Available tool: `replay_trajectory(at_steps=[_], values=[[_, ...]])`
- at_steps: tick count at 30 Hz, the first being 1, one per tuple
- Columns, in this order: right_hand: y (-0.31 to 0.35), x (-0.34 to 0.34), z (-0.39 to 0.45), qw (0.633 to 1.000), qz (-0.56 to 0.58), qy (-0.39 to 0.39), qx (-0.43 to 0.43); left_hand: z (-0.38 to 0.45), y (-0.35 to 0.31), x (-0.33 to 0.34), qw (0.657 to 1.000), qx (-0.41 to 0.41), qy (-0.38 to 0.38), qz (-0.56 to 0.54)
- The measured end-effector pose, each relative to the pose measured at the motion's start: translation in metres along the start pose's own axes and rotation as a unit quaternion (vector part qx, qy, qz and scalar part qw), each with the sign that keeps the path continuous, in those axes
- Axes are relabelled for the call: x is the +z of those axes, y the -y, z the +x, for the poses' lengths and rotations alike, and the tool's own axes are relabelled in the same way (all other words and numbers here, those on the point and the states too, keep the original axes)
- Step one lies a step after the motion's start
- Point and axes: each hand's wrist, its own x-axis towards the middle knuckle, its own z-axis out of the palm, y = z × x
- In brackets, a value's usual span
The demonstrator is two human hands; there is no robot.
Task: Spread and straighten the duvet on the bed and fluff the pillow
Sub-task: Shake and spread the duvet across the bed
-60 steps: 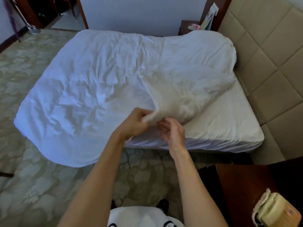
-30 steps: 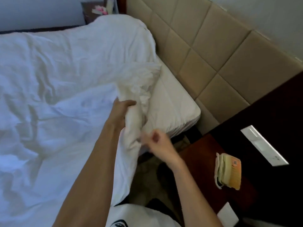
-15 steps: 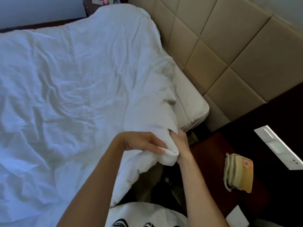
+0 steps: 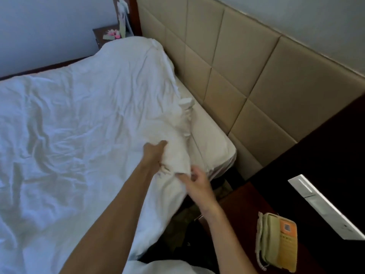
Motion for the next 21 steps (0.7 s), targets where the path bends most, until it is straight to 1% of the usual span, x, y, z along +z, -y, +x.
replay_trajectory(at_steps=[1,2,3,4,5,6,7,8,9,11,13,14,15,16,17,18,19,20,21], values=[[0.002,-0.025,0.003,0.996,0.066,-0.063,0.013,-0.012,-0.009,0.029,0.993,0.103,0.027,0.056],[0.005,-0.051,0.007,0.983,0.149,-0.107,0.029,-0.029,-0.017,0.058,0.971,0.187,0.073,0.131],[0.010,-0.074,0.010,0.963,0.232,-0.129,0.037,-0.048,-0.020,0.090,0.930,0.250,0.137,0.232],[0.018,-0.096,0.010,0.941,0.308,-0.137,0.038,-0.073,-0.022,0.118,0.867,0.308,0.200,0.338],[0.018,-0.119,0.015,0.927,0.349,-0.138,0.030,-0.093,-0.017,0.140,0.793,0.358,0.250,0.424],[0.022,-0.134,0.015,0.916,0.377,-0.133,0.014,-0.112,-0.011,0.157,0.734,0.396,0.285,0.472],[0.020,-0.147,0.018,0.922,0.360,-0.141,0.004,-0.123,-0.002,0.166,0.702,0.408,0.309,0.495],[0.017,-0.154,0.019,0.932,0.326,-0.160,0.007,-0.129,0.008,0.169,0.686,0.401,0.323,0.514],[0.012,-0.158,0.020,0.944,0.273,-0.182,0.021,-0.129,0.017,0.167,0.678,0.390,0.328,0.529],[-0.004,-0.155,0.024,0.962,0.184,-0.194,0.053,-0.125,0.035,0.155,0.665,0.355,0.352,0.555],[-0.019,-0.141,0.031,0.971,0.103,-0.197,0.094,-0.116,0.042,0.142,0.652,0.303,0.383,0.580],[-0.029,-0.134,0.038,0.967,0.084,-0.209,0.114,-0.109,0.046,0.135,0.653,0.281,0.391,0.585],[-0.035,-0.125,0.043,0.963,0.085,-0.218,0.136,-0.099,0.052,0.127,0.673,0.252,0.398,0.570],[-0.039,-0.117,0.049,0.958,0.096,-0.226,0.148,-0.089,0.059,0.118,0.701,0.217,0.408,0.543],[-0.040,-0.108,0.055,0.954,0.101,-0.236,0.152,-0.080,0.065,0.107,0.742,0.192,0.405,0.499],[-0.037,-0.100,0.059,0.954,0.099,-0.242,0.148,-0.074,0.069,0.096,0.793,0.162,0.378,0.450],[-0.035,-0.092,0.065,0.954,0.101,-0.247,0.136,-0.069,0.074,0.085,0.842,0.134,0.327,0.408],[-0.030,-0.084,0.068,0.958,0.096,-0.239,0.129,-0.064,0.079,0.075,0.880,0.102,0.268,0.377],[-0.032,-0.075,0.077,0.960,0.102,-0.237,0.112,-0.063,0.080,0.067,0.905,0.069,0.218,0.360]])
